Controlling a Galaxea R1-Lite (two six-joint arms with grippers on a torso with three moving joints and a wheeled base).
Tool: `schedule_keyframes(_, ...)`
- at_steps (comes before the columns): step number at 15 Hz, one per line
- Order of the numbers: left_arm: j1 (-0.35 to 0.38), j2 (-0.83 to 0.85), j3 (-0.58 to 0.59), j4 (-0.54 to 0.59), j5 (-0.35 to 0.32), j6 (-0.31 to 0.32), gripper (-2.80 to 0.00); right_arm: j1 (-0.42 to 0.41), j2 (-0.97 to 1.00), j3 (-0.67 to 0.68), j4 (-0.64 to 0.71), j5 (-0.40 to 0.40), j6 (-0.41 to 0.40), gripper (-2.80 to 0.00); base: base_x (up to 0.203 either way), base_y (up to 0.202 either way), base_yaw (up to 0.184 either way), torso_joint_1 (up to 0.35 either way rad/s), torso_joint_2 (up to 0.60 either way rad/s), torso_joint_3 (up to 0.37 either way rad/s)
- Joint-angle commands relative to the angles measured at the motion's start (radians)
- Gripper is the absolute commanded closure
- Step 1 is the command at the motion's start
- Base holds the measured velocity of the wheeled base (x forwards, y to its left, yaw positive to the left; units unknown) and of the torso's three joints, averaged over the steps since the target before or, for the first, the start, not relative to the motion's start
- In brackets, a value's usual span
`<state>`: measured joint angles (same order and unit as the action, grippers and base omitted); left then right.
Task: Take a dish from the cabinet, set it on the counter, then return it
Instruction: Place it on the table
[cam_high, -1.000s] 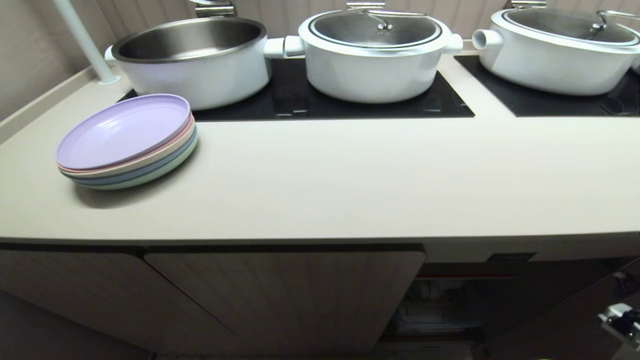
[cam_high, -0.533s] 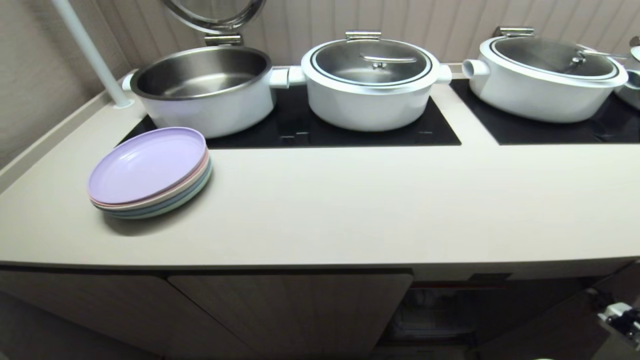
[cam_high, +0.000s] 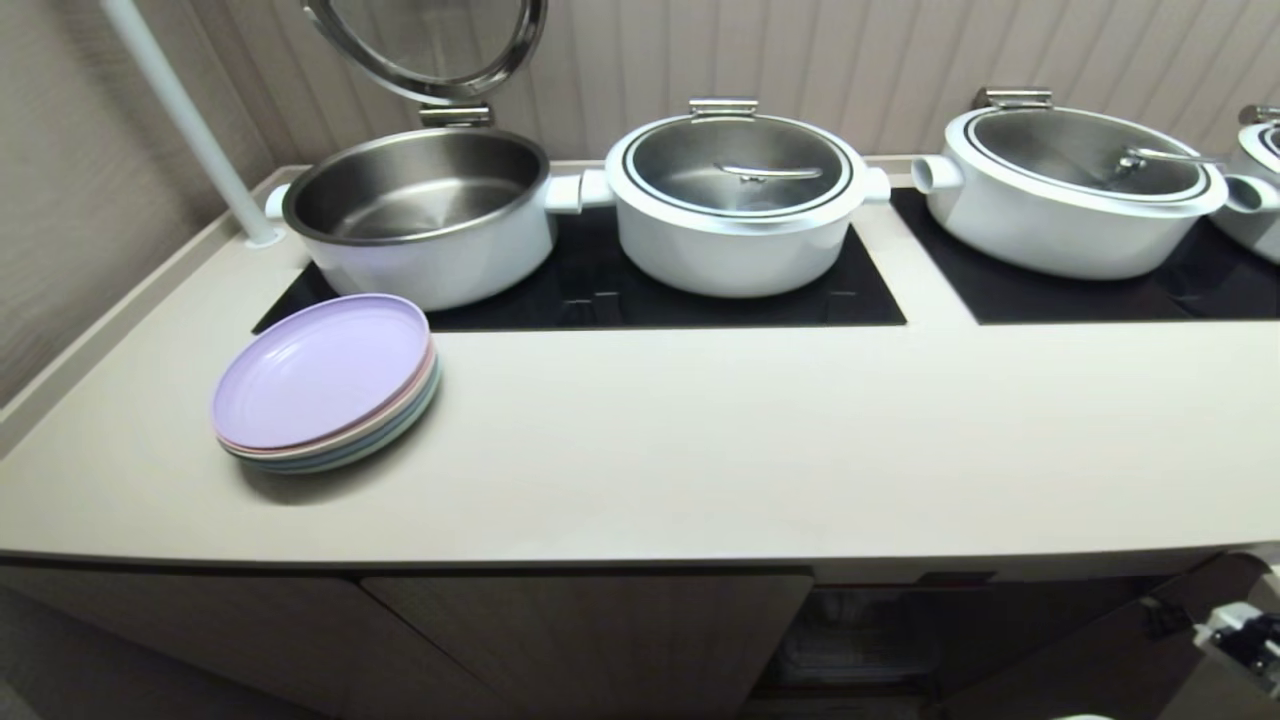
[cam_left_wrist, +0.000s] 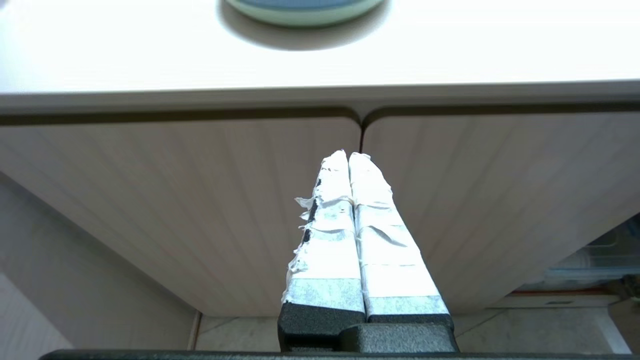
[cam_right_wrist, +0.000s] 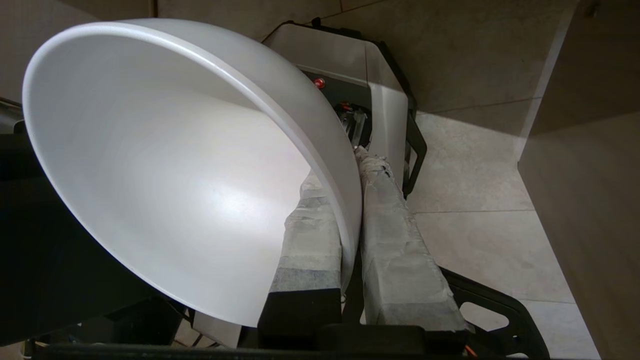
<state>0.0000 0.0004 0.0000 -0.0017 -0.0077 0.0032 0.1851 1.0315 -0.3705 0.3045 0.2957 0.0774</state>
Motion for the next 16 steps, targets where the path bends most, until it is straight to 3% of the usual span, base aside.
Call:
schedule_keyframes(1, 0.0, 0.0, 0.0, 0.0, 0.0, 0.0, 0.0, 0.001, 0.004, -0.001, 0.001, 0.003, 0.001, 0.0, 0.0, 0.0, 0.0, 0.159, -0.33, -0.165)
schedule_keyframes(16, 0.0, 0.0, 0.0, 0.0, 0.0, 0.0, 0.0, 0.002, 0.015, -0.001, -0.001, 0.003, 0.001, 0.0, 0.0, 0.0, 0.0, 0.147, -0.3, -0.149)
